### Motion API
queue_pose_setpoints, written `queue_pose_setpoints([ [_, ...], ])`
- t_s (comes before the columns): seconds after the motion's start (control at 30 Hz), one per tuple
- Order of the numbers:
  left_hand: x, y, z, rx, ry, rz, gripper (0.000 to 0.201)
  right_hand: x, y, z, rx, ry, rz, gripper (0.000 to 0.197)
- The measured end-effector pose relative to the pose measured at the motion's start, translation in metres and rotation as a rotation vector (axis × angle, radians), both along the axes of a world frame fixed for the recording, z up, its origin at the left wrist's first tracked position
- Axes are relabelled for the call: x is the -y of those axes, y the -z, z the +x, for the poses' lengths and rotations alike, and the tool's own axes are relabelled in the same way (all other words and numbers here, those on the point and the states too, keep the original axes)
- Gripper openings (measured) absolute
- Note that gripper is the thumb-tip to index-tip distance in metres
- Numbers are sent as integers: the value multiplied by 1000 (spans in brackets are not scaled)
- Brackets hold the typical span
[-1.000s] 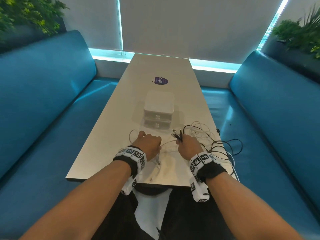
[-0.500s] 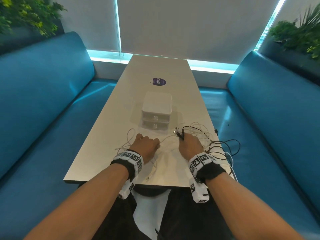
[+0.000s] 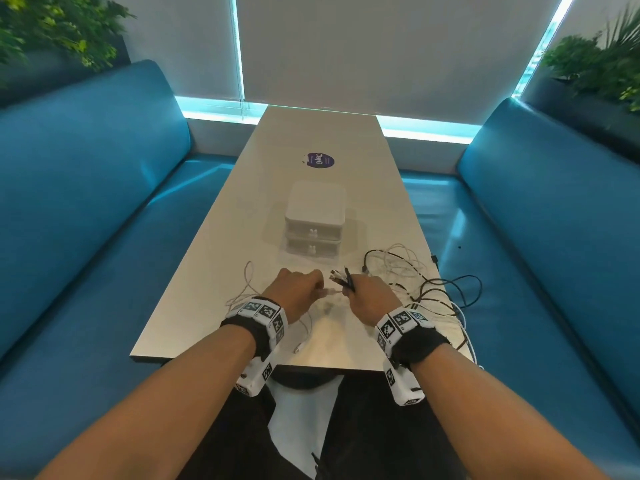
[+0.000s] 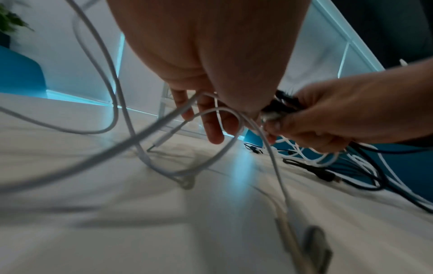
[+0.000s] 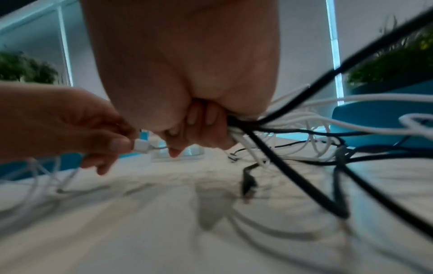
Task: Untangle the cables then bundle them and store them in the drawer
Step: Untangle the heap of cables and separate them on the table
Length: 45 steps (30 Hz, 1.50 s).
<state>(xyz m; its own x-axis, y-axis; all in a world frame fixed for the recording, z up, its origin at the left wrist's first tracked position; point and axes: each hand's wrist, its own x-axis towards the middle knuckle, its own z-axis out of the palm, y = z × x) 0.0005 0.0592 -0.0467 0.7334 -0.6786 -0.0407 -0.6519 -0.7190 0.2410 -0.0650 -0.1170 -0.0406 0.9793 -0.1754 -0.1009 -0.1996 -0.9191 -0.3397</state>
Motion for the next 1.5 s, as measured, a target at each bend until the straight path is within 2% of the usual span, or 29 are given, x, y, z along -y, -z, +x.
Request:
queue_pose_setpoints([
  [0.07, -9, 1, 6, -43, -36, -30, 23, 12, 0, -6, -29, 103, -97, 23],
  [0.17, -23, -4, 12, -79, -70, -86, 28, 32, 4, -13, -50, 266, -120, 26],
  [0.33, -30, -11, 10, -204, -116, -177, 32, 24, 1, -10, 33, 225, -37, 28],
  [0.4, -28, -18, 6, -217, -68, -105, 37, 16, -1, -6, 68, 183, 5, 29],
  [0.47, -25, -18, 2, -170, 28, 77, 43, 8, -3, -5, 79, 163, 37, 30],
  [0.53, -23, -11, 0, -91, 118, 232, 37, 3, -3, -5, 74, 148, 66, 31],
  [0.6, -21, -8, -1, -57, 130, 266, 26, 1, -2, -6, 70, 126, 92, 33],
  [0.67, -17, -12, -4, -37, 104, 229, 23, -1, -2, -9, 62, 118, 128, 35],
  [0.77, -15, -19, -8, 3, 40, 72, 21, 0, -2, -10, 24, 124, 209, 37],
  [0.93, -14, -19, -5, -221, -88, -278, 17, -2, -7, -10, -8, 115, 216, 37],
  [1.07, -8, -25, -9, -342, -123, -470, 11, -9, -13, -8, 57, 161, 281, 38],
  [1.2, -2, -20, -13, -412, -105, -472, 8, -15, -21, -5, 137, 199, 408, 37],
  [1.27, 2, -16, -17, -389, -67, -441, 6, -18, -24, -4, 163, 199, 458, 39],
  [1.43, 9, -8, -22, -345, -12, -468, 6, -17, -18, 0, 156, 151, 455, 36],
  [1.5, 9, -5, -22, -321, -6, -428, 5, -14, -15, 1, 148, 150, 427, 33],
])
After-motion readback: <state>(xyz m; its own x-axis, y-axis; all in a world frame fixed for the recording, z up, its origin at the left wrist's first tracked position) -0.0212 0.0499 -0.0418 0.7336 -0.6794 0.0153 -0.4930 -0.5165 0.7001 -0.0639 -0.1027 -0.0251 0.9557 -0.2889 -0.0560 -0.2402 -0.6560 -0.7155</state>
